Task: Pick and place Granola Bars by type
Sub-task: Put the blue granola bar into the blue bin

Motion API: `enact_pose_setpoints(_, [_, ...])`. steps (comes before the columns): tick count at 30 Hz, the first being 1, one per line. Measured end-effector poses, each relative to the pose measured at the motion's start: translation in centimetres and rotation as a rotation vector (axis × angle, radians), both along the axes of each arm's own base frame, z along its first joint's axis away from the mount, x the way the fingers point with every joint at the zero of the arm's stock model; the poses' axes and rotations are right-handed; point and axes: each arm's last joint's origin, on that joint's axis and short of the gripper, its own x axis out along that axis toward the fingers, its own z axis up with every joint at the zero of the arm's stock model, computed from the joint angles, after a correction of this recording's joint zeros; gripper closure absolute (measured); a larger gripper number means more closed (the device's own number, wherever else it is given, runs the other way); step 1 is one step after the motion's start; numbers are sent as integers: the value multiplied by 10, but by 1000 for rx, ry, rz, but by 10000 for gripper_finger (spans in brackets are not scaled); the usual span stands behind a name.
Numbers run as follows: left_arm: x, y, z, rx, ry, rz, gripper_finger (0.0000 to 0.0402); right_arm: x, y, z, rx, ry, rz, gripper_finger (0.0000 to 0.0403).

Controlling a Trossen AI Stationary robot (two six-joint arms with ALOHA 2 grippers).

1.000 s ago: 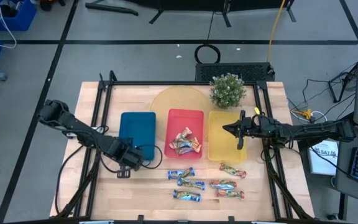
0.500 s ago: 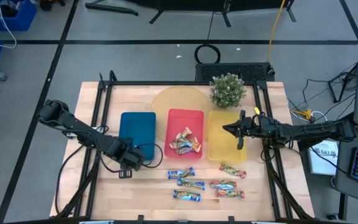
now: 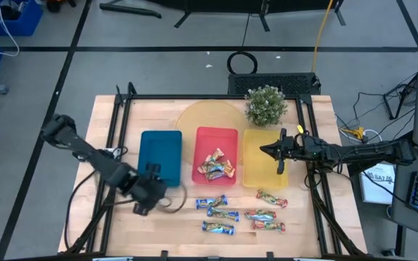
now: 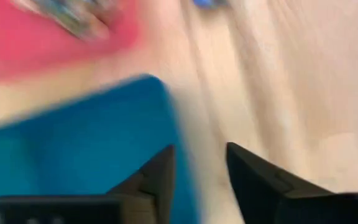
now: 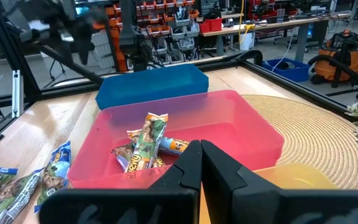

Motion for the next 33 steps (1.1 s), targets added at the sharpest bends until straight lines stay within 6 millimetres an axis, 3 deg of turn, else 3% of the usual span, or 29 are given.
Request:
enact_pose_setpoints(3, [-17, 4, 14, 106, -215, -39, 315, 0, 0, 0, -2, 0, -4, 403])
enact_pose_setpoints(7, [-35, 23, 28, 27, -472, -98, 387, 0, 0, 1, -7, -8, -4, 403])
enact_pose_setpoints(11, [-48, 48, 25, 5, -782, -141, 392, 0, 0, 2, -9, -14, -3, 403])
enact_pose_setpoints(15, [-52, 68, 4, -85, -1052, -113, 397, 0, 0, 1, -9, -14, -4, 403])
enact_pose_setpoints(18, [-61, 74, -20, -113, -1059, -97, 398, 0, 0, 1, -9, -13, -4, 403])
enact_pose_setpoints(21, [-71, 79, -46, -36, -1062, -71, 398, 0, 0, 1, -9, -12, -4, 403])
enact_pose_setpoints(26, [-80, 93, -82, -33, -1182, -31, 399, 0, -1, 1, -13, -12, -46, 403])
enact_pose_setpoints(30, [-83, 101, -99, -17, -1129, -2, 400, -1, -4, 1, -15, -4, -138, 403])
enact_pose_setpoints(33, [-83, 102, -98, 8, -1138, -23, 400, -1, -5, -1, 13, 2, -165, 403])
